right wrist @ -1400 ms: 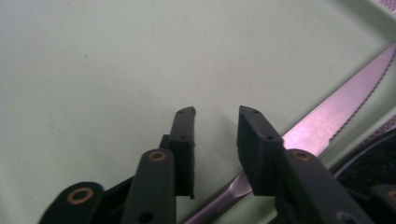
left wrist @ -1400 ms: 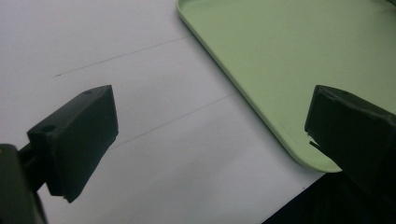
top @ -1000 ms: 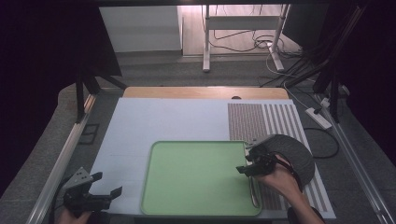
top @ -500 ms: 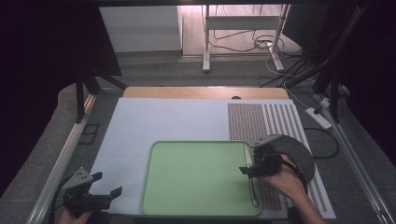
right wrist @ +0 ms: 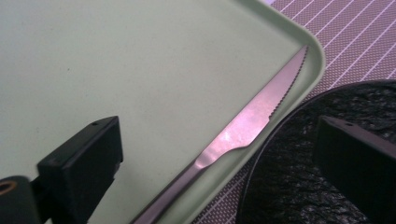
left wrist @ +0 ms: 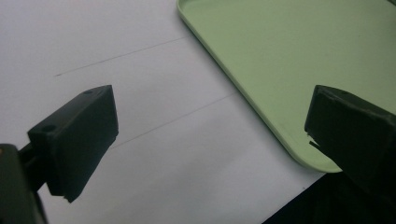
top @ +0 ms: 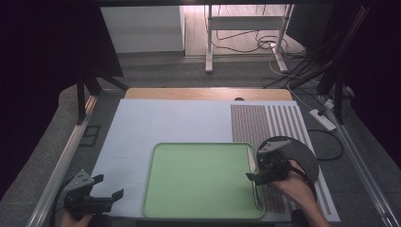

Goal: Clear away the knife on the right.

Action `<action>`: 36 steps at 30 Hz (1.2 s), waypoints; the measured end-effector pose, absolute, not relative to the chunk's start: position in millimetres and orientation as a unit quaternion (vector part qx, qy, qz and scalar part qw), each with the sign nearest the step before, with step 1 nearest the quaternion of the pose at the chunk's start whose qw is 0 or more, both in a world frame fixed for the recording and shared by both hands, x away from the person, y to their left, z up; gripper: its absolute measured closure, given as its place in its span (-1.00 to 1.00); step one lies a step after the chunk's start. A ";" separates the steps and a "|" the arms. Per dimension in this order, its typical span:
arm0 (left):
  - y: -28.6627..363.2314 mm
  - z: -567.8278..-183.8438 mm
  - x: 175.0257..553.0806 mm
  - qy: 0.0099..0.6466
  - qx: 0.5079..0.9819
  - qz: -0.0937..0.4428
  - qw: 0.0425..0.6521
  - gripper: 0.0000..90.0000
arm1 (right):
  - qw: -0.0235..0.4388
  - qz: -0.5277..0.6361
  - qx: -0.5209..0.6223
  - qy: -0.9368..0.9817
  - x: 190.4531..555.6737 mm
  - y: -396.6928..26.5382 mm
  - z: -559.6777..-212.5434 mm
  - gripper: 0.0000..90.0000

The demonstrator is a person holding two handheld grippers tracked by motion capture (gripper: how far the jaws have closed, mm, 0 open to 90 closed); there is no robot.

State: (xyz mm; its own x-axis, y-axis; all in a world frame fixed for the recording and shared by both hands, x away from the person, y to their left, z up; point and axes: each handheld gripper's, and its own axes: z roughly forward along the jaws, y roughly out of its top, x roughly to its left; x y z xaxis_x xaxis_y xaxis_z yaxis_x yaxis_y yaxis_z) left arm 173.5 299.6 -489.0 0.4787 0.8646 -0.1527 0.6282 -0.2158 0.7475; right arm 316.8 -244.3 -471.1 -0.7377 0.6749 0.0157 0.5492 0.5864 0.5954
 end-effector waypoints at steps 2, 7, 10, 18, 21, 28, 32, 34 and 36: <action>299.7 -489.0 173.5 0.488 0.765 0.150 0.393 -0.92 | 0.101 0.311 0.349 0.878 316.6 -246.7 -469.7 -0.97; 299.8 -489.1 173.4 0.489 0.764 0.151 0.393 -0.92 | 0.120 0.327 0.354 0.868 313.4 -250.0 -466.2 -1.00; 299.9 -489.1 173.4 0.489 0.764 0.150 0.393 -0.92 | 0.135 0.325 0.358 0.865 310.5 -252.1 -466.8 -1.00; 300.0 -489.2 173.3 0.490 0.764 0.150 0.393 -0.92 | 0.150 0.323 0.377 0.855 301.4 -264.6 -468.4 -1.00; 300.1 -489.2 173.1 0.490 0.764 0.150 0.392 -0.92 | 0.153 0.326 0.386 0.849 297.8 -269.8 -468.3 -1.00; 300.2 -489.2 172.7 0.492 0.763 0.150 0.392 -0.92 | 0.164 0.332 0.398 0.839 289.4 -278.7 -468.4 -1.00; 300.2 -489.3 172.8 0.492 0.763 0.150 0.391 -0.92 | 0.168 0.330 0.403 0.837 284.6 -283.4 -469.4 -1.00; 300.5 -489.3 172.9 0.492 0.763 0.150 0.392 -0.92 | 0.171 0.327 0.406 0.836 282.5 -286.0 -470.5 -1.00; 300.6 -489.2 172.9 0.493 0.762 0.149 0.392 -0.92 | 0.172 0.325 0.411 0.834 280.4 -289.1 -471.5 -1.00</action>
State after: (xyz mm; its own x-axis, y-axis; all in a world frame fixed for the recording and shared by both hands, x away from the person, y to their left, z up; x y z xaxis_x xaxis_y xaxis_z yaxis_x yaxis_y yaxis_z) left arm 172.9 300.6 -489.2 0.4697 0.8684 -0.1589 0.6342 -0.2068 0.7450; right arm 280.4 -289.1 -471.5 -0.6031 0.7974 -0.0198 0.5738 0.4510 0.6836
